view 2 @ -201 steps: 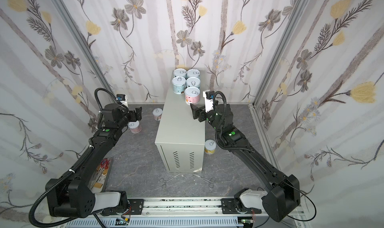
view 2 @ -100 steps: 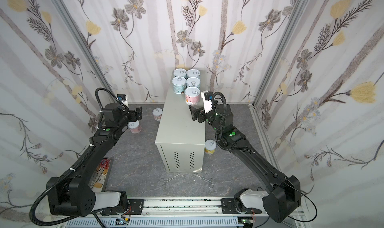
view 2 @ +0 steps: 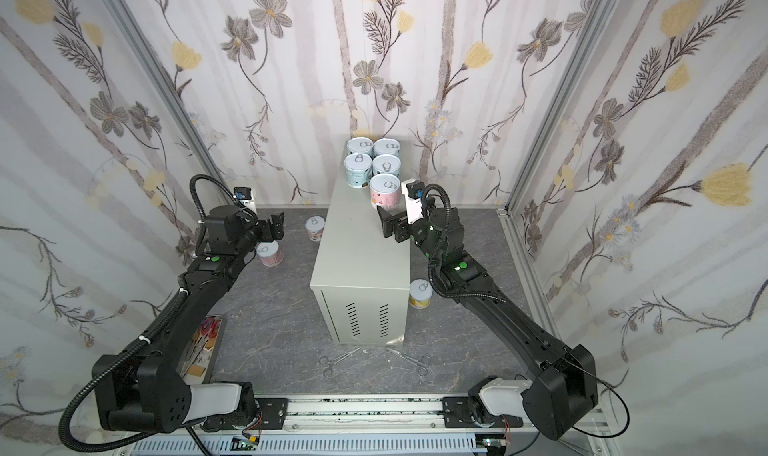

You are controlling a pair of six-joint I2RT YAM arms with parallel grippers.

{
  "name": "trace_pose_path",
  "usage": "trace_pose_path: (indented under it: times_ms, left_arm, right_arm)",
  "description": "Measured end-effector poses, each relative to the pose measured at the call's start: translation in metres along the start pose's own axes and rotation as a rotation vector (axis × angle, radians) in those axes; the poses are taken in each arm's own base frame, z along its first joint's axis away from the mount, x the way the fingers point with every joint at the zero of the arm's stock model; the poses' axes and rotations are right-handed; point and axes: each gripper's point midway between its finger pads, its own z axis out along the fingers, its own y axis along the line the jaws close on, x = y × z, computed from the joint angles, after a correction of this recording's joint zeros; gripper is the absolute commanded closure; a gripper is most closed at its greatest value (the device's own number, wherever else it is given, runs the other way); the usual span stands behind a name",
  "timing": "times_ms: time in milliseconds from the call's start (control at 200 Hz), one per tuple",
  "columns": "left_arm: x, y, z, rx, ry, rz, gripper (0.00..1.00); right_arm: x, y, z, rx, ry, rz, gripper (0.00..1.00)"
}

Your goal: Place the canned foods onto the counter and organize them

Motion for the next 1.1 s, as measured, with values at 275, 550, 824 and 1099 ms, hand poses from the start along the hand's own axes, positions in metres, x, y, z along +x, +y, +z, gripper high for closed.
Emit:
trace_pose_path:
  times_ms: [275, 550, 824, 1099]
  left_arm:
    - [0.0, 0.0, 0.0, 0.0, 0.0, 0.0, 0.06]
    - [0.0, 0.0, 0.0, 0.0, 0.001, 0.0, 0.06]
    - [0.001, 0.0, 0.0, 0.0, 0.004, 0.004, 0.06]
    - [0.004, 0.0, 0.003, -0.001, 0.013, 0.008, 0.05]
  right_arm:
    - [-0.002, 0.003, 0.007, -0.012, -0.008, -0.009, 0.05]
    - [-0.002, 0.004, 0.015, -0.015, -0.001, -0.009, 0.07]
    - [-0.002, 0.002, 0.02, -0.008, -0.008, -0.008, 0.09]
    - [-0.003, 0.002, 0.02, -0.005, -0.01, -0.009, 0.11]
